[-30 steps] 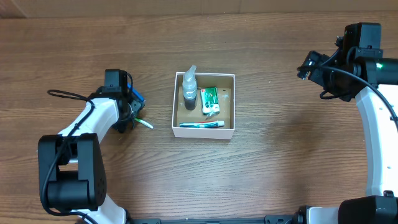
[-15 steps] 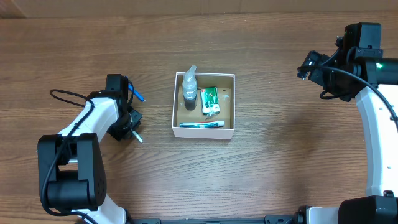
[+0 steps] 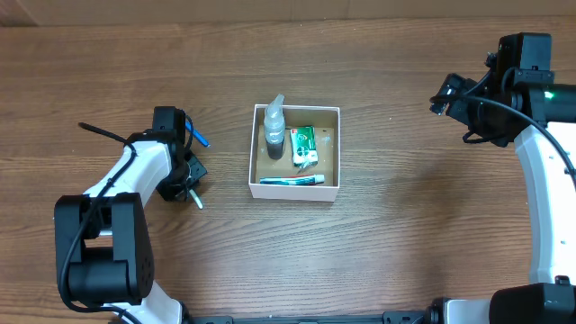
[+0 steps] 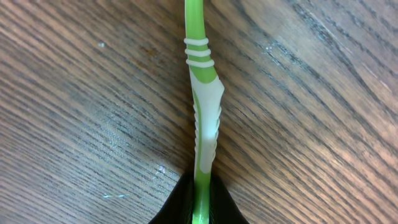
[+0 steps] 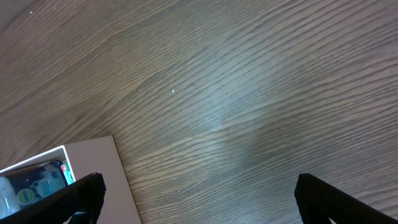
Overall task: Pack container
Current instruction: 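Lift the toothbrush with the left gripper and carry it over the box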
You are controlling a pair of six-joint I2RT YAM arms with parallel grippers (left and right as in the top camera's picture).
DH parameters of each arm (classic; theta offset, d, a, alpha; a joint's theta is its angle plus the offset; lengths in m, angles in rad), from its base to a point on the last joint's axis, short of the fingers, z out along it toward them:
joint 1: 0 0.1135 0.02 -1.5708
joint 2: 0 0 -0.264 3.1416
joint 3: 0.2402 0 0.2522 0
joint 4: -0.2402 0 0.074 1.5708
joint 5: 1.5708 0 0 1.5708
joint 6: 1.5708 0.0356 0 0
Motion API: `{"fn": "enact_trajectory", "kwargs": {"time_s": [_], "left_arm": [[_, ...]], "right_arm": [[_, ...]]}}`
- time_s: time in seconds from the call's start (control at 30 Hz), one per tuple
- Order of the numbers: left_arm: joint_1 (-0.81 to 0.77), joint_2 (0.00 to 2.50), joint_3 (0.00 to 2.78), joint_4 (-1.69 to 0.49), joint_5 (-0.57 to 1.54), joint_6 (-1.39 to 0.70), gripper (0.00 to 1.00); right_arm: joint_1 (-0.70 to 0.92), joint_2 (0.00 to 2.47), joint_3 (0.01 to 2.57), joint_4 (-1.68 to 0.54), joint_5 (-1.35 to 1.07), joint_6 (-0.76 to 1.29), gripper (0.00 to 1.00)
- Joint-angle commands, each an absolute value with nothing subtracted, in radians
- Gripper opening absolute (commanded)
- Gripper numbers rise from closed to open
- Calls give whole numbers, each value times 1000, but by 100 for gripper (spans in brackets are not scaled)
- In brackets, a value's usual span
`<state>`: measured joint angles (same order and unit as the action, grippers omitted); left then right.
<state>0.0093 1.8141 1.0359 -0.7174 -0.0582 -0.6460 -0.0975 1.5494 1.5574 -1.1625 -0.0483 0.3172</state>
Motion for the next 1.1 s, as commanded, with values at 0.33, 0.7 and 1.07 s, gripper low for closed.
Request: {"fn": "enact_trajectory", "kwargs": {"time_s": [0.33,0.7,1.07], "left_arm": [[15,1861,1402,-1053,120,-398,4],[-95,1722,1776,-1283,223,-76,4],[-400,1650,1765,-1305,288,514,4]], "right_arm": [[-99,1545,1568,-1158,-54,314,100],[-99,1545,1568,-1158,-53,314,100],[-99,1545,1568,-1158,-53,314,100]]}}
